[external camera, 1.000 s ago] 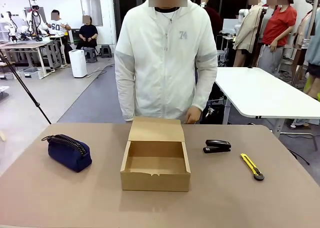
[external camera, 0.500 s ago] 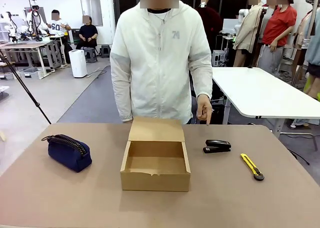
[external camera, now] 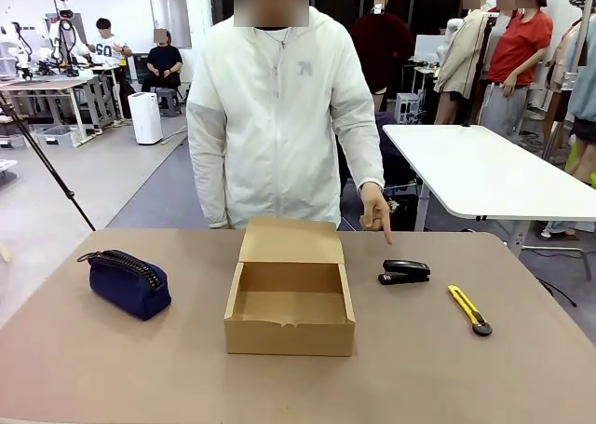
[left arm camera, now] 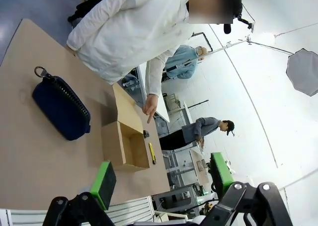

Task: Pack the items into the box.
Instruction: Pick up the item indicated by the person and place it inside the Mailer Box.

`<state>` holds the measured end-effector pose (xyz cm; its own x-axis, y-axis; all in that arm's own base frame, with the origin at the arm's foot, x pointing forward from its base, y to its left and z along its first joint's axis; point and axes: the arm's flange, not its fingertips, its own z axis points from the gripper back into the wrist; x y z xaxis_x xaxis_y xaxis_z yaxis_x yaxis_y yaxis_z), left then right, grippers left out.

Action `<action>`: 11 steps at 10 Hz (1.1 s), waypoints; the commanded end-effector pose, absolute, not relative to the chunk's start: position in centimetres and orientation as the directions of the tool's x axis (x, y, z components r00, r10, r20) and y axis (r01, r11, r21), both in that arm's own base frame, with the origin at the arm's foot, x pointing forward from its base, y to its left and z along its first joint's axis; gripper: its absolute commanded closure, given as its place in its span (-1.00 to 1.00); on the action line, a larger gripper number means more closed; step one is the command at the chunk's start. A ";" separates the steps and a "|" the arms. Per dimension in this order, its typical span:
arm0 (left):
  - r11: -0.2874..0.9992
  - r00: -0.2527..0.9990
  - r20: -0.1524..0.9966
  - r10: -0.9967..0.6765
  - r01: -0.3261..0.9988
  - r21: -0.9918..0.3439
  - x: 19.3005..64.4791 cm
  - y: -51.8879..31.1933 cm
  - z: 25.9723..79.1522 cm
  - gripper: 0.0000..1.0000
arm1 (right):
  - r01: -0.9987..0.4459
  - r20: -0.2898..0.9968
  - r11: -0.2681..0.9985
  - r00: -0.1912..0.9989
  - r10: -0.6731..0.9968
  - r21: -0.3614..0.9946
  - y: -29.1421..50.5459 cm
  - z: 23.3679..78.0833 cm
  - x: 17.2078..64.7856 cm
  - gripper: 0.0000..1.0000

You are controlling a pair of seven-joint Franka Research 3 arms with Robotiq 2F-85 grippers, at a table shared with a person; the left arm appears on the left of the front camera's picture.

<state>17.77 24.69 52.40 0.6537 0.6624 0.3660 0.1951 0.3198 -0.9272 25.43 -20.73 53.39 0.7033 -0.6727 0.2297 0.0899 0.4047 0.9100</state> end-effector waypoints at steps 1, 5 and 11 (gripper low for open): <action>0.324 0.648 0.385 0.658 0.218 -0.921 18.0 24.8 52.8 -1.00 | 0.055 0.257 0.408 0.699 -0.667 0.911 -20.7 53.6 25.8 -1.00; 0.324 0.648 0.385 0.658 0.218 -0.921 18.0 24.8 52.8 -1.00 | 0.140 0.257 0.765 0.891 -0.374 0.628 -13.4 55.4 35.2 -1.00; 0.324 0.648 0.385 0.658 0.218 -0.921 18.0 24.8 52.8 -1.00 | -0.050 0.366 0.998 0.929 0.058 -0.031 4.5 49.0 46.2 -1.00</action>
